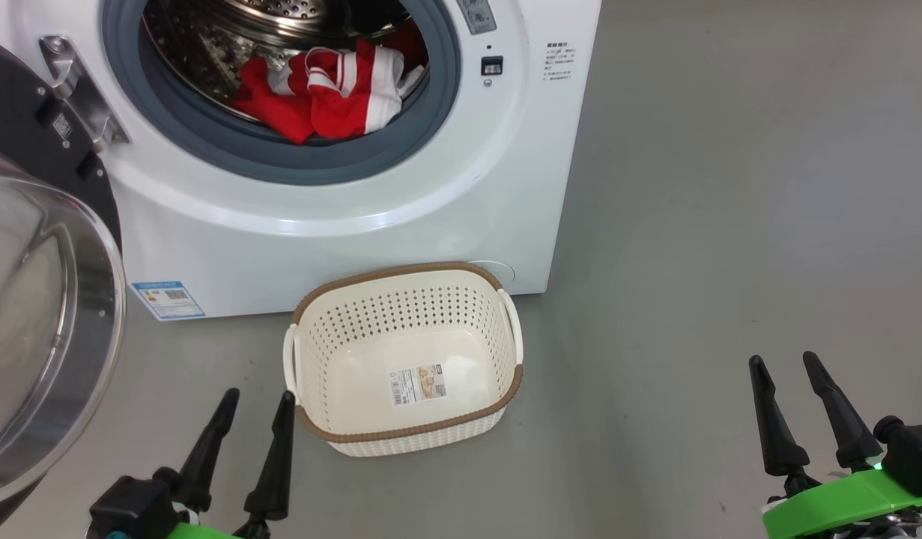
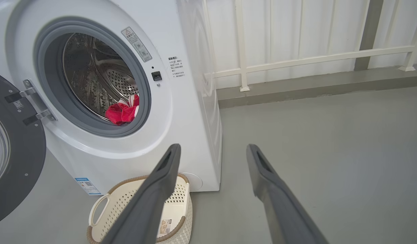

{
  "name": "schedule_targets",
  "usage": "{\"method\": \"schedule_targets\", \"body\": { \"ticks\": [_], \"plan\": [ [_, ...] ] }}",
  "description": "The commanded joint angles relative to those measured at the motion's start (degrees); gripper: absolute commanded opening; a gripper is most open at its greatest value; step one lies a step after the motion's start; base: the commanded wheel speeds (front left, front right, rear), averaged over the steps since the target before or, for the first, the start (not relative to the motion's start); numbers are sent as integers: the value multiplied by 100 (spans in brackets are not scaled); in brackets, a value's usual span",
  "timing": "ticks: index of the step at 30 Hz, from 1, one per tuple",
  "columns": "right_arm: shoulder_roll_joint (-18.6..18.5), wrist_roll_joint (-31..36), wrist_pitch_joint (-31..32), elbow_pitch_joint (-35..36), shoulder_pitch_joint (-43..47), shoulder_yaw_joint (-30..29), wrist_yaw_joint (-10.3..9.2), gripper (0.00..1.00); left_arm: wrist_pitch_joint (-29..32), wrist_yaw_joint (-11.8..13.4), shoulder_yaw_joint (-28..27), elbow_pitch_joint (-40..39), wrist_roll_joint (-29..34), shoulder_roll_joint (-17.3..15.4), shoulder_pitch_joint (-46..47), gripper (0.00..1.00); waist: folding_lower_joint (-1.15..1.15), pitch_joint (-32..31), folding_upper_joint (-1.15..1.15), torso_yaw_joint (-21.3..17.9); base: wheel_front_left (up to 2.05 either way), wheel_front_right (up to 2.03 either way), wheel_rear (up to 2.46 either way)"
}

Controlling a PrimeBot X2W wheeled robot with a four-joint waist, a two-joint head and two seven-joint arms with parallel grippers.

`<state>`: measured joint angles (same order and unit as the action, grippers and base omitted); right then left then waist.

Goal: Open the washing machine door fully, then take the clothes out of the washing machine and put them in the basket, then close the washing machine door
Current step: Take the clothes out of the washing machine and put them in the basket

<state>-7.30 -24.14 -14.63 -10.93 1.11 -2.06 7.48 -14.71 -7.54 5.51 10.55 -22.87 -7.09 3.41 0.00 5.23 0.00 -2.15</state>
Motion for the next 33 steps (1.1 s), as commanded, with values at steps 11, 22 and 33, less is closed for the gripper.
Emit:
{"method": "schedule_targets", "body": {
  "ticks": [11,22,33],
  "plan": [
    [-93,8,-37,145,-50,134,1,100,-29,6,-64,-188,78,-172,62,100,0,19,0,-23,40,-40,0],
    [-90,-9,-37,149,-103,132,1,100,-29,6,-84,-206,60,-166,153,100,0,103,0,-1,123,-123,0],
    [-68,-10,-37,162,-149,133,1,100,-29,5,-168,-211,29,-124,214,100,0,177,0,16,120,-120,0]
  ]
}}
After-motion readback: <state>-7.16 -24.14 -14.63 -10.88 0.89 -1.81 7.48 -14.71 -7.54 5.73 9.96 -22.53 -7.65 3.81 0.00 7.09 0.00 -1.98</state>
